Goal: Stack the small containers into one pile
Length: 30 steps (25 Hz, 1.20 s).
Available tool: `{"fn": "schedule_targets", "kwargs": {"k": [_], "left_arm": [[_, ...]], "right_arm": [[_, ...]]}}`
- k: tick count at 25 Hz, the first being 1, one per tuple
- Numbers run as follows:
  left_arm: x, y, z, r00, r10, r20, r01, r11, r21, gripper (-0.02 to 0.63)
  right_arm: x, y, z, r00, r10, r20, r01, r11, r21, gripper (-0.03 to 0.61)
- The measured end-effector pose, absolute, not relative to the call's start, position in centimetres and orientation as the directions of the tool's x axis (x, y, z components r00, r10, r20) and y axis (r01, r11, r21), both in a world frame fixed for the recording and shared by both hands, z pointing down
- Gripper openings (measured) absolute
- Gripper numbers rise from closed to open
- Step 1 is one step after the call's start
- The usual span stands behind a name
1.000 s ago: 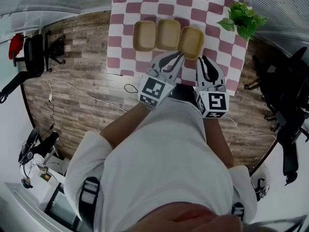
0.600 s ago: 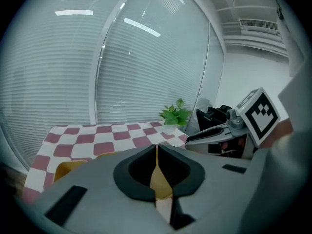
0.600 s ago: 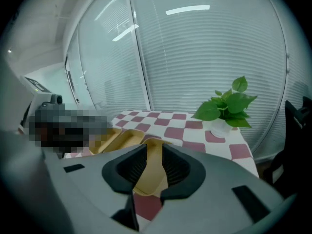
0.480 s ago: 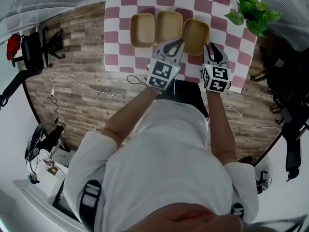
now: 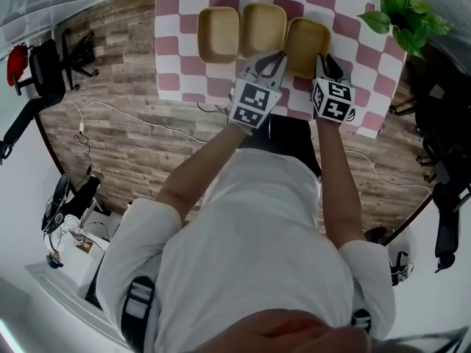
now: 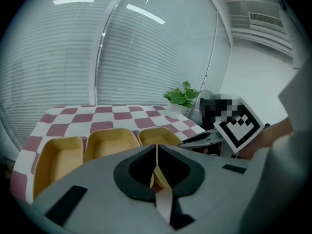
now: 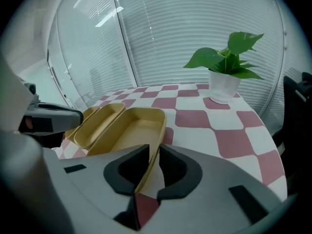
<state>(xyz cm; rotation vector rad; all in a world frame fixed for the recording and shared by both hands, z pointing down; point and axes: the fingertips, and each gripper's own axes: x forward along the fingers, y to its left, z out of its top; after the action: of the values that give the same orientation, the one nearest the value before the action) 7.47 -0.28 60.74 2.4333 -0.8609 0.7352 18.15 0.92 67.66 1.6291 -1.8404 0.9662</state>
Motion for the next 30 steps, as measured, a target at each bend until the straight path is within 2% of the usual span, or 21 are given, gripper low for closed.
{"fn": "schedule_targets", "kwargs": {"k": [3,14,30], "left_arm": [[7.2,-0.3,60.8,0.662,-0.431,0.613,-0.677,-0.694,0.243,0.035],[7.0,0.4,58.8,0.675,-0.437,0.594,-0.673,-0.695,0.254,0.035],[7.2,2.0,48.9,0.734,-0.47,0.491,-0.639,-0.724,0.262,0.035]], "right_arm": [[18.5,0.8,68.2,-0.142,-0.636,0.758,-0.975,-0.041,-0.218,0.047],[20.3,1.4,65.5,-0.104,-0.671,0.734,-0.931,-0.194,-0.309,0.04],[20.3,1.8,53.5,-0.108,-0.782,0.614,-0.915,-0.164,-0.369,0.04]]}}
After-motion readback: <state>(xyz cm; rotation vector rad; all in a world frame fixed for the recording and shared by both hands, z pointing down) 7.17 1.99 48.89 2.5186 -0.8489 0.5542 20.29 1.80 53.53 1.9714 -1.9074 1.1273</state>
